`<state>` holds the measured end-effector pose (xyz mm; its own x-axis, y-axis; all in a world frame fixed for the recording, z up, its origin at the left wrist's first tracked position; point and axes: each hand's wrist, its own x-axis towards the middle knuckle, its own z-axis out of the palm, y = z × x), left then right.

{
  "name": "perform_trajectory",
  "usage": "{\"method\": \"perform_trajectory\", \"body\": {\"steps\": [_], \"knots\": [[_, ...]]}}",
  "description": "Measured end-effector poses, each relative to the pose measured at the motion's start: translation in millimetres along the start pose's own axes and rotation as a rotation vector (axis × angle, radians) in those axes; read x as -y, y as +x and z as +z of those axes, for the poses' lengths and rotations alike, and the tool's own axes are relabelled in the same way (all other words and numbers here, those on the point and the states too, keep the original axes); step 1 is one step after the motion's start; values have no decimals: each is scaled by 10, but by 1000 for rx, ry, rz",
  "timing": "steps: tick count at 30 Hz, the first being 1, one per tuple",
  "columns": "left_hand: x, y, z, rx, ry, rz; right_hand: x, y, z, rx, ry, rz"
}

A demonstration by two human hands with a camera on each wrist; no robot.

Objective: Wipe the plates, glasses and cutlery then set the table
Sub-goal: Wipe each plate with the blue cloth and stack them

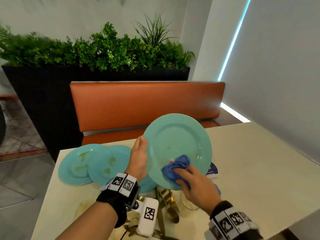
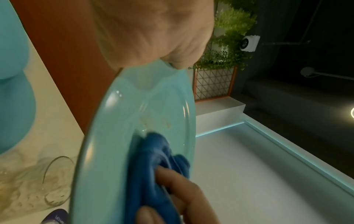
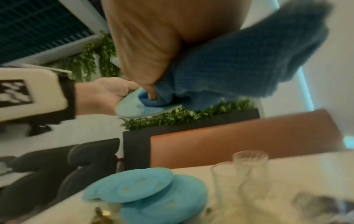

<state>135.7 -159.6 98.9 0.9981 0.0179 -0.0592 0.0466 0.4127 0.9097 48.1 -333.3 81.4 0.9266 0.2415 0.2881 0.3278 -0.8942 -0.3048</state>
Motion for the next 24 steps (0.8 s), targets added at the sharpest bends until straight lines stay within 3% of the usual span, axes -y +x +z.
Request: {"method": "perform_trajectory", "body": {"steps": [4, 5, 7, 11, 13, 15, 17, 18, 20, 22, 24], "knots": [[110, -237, 176, 79, 39, -25, -322, 176, -397, -175, 46, 494], [131, -294, 253, 95, 64, -19, -302, 254, -463, -226, 72, 549], [164, -372, 419, 124, 112, 21, -126, 317, -467, -241, 122, 463], [160, -408, 502, 68, 168, 106, 48, -160, -133, 51, 152, 12], [116, -413, 424, 58, 191, 124, -184, -410, -142, 133, 54, 23], [106, -447, 363, 77, 207, 138, -501, -402, -290, 94, 9, 217], [137, -522, 422, 109, 240, 136, -685, -233, -484, -113, 34, 407], [158, -566, 489, 124, 258, 138, -660, -128, -534, -231, 73, 407], [205, -635, 637, 134, 264, 158, -384, -10, -499, -328, 215, 228], [182, -662, 701, 78, 210, 179, -119, -137, -277, -194, 284, 20], [118, -654, 635, 41, 171, 184, -114, -416, -88, -67, 230, -54]]}}
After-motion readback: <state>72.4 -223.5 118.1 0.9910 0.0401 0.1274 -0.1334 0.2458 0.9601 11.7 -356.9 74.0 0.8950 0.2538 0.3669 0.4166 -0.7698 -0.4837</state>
